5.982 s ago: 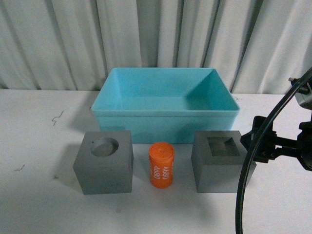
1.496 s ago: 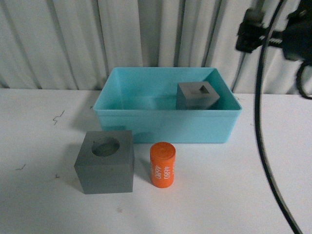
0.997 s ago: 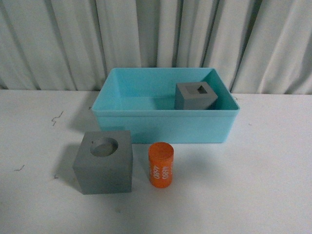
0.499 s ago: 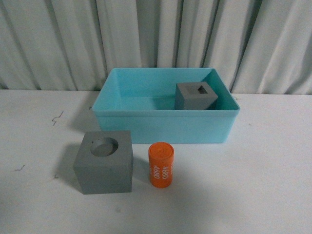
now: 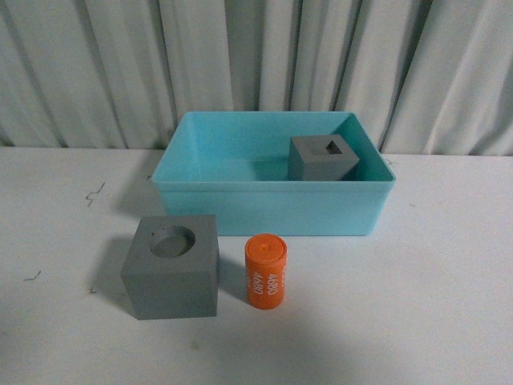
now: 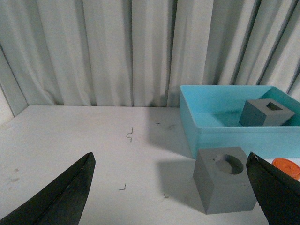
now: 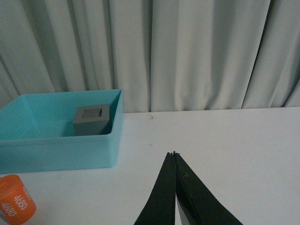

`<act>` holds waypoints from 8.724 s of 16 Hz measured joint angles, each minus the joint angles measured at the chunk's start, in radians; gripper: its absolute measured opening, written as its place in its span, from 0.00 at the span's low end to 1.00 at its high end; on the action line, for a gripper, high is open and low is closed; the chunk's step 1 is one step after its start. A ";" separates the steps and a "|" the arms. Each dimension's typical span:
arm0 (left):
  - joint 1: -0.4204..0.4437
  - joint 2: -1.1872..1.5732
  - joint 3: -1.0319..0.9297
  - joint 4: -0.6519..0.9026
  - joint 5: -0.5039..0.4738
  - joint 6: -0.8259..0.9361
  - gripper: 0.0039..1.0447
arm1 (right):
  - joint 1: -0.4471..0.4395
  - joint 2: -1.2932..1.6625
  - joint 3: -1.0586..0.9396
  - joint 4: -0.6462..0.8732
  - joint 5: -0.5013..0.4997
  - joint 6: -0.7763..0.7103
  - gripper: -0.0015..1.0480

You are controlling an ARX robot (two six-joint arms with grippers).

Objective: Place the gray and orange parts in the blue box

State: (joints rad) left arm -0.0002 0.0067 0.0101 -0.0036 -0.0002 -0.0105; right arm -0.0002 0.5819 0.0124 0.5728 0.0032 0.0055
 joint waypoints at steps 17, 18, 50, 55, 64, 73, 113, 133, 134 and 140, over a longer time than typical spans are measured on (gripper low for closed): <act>0.000 0.000 0.000 0.000 0.000 0.000 0.94 | 0.000 -0.459 0.000 -0.477 0.000 0.000 0.02; 0.000 0.000 0.000 0.000 -0.002 0.000 0.94 | 0.000 -0.563 0.000 -0.579 -0.001 0.000 0.02; -0.417 1.558 0.647 0.215 -0.130 -0.322 0.94 | 0.000 -0.579 0.000 -0.576 -0.003 -0.003 0.94; -0.395 1.624 0.676 0.252 -0.127 -0.283 0.94 | 0.000 -0.579 0.000 -0.576 -0.003 -0.003 0.94; -0.383 1.646 0.700 0.241 -0.134 -0.267 0.94 | 0.000 -0.579 0.000 -0.576 -0.003 -0.003 0.94; -0.348 1.716 0.734 0.278 -0.161 -0.214 0.94 | 0.000 -0.579 0.000 -0.576 -0.003 -0.003 0.94; -0.330 1.872 0.731 0.390 -0.166 -0.164 0.31 | 0.000 -0.579 0.000 -0.576 -0.003 -0.003 0.94; -0.358 1.468 1.065 -0.140 -0.032 -0.388 0.19 | 0.000 -0.579 0.000 -0.576 -0.003 -0.003 0.94; -0.368 1.486 1.102 -0.143 -0.040 -0.396 0.19 | 0.000 -0.579 0.000 -0.576 -0.003 -0.003 0.94; -0.426 1.770 1.453 -0.209 -0.145 -0.434 0.18 | 0.000 -0.579 0.000 -0.576 -0.003 -0.003 0.94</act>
State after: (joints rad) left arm -0.4259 1.7763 1.4628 -0.2131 -0.1452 -0.4446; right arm -0.0002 0.0032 0.0120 -0.0032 0.0002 0.0029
